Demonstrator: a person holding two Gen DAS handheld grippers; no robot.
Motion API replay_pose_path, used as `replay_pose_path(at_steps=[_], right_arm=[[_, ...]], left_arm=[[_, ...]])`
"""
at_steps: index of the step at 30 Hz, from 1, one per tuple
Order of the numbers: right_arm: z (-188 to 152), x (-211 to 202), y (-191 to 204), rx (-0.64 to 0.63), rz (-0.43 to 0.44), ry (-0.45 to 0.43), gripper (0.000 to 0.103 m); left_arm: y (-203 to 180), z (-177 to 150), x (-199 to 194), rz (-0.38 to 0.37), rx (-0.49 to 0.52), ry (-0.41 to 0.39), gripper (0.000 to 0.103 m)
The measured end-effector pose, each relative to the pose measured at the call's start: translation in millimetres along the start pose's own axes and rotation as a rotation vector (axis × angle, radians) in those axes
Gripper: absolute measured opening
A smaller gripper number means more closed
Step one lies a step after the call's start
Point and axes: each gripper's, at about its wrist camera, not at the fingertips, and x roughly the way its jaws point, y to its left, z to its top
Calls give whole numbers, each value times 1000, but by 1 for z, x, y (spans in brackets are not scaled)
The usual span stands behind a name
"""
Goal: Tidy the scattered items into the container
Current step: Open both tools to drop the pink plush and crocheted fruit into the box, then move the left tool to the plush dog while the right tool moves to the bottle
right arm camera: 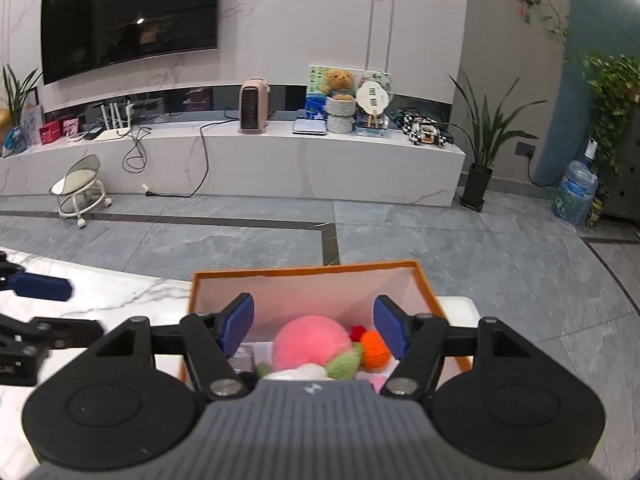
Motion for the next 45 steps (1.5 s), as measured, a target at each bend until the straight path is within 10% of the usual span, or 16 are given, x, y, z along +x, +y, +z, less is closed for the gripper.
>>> replay_pose_path(at_steps=[20, 45], right_arm=[[-1, 5, 126, -251, 90, 30, 74], [-59, 47, 298, -263, 351, 172, 74]], left_arm=[[133, -114, -71, 83, -134, 30, 69], [202, -181, -87, 54, -12, 189, 69]])
